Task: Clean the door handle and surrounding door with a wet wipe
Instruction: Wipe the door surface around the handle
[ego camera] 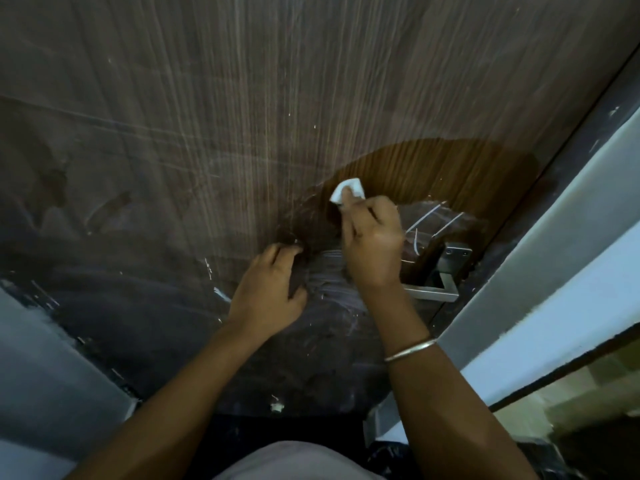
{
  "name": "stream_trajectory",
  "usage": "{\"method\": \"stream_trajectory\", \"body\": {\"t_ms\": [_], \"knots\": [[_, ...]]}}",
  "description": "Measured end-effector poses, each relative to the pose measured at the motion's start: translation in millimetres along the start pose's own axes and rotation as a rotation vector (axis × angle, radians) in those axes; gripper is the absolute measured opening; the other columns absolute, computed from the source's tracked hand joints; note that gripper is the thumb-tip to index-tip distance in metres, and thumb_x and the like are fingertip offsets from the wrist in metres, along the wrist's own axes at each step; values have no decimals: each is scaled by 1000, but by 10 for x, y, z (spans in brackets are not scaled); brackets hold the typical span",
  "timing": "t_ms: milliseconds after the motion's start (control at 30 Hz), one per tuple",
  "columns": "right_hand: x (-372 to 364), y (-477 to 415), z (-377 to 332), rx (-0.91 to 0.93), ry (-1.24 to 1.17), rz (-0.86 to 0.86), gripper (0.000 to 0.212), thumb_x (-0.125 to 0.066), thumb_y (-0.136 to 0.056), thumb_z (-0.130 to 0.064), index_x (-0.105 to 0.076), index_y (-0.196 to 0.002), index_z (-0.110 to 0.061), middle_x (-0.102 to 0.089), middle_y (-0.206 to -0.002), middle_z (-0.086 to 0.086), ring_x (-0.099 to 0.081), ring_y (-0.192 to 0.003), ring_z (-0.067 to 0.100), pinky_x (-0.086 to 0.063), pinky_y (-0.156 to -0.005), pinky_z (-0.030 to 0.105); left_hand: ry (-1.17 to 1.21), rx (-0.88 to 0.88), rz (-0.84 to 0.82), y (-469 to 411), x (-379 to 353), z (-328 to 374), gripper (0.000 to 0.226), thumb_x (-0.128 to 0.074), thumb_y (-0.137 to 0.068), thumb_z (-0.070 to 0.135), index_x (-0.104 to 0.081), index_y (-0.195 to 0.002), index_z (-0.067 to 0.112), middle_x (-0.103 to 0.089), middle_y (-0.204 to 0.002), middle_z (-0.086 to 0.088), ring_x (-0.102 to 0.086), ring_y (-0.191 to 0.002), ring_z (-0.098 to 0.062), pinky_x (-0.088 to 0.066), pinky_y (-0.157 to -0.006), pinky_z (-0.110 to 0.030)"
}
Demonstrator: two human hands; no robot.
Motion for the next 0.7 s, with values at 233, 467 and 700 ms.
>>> {"method": "stream_trajectory", "body": {"t_ms": [233, 467, 700], "knots": [[-430, 510, -134, 86, 3, -279, 28, -72, -73, 0, -69, -101, 0, -59, -73, 13, -57, -64, 29, -47, -51, 28, 11, 10, 24, 50, 54, -59, 56, -62, -77, 19, -43, -130, 15, -49, -121, -7, -49, -110, -24, -46, -88, -36], [-150, 222, -16, 46, 38, -120, 24, -60, -85, -4, -66, -108, 1, -58, -74, 13, -53, -64, 23, -41, -52, 28, 17, 8, -14, 45, -27, -15, 60, -64, -78, 20, -40, -133, 15, -48, -122, -7, -52, -100, -25, -45, -84, -33], [-15, 420, 222, -42, 106, -197, 25, -74, -72, 0, -70, -96, -2, -60, -71, 14, -56, -60, 26, -47, -51, 27, 26, -47, -7, 2, -36, 69, 58, -64, -77, 19, -42, -131, 15, -47, -126, -8, -55, -99, -26, -48, -85, -36]]}}
Point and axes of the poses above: each hand's wrist, its own y-axis away from the middle knuckle, its own x-axis out of the back of the hand, z = x × y, the point moved 8 cm from there along -y, towards the middle knuckle
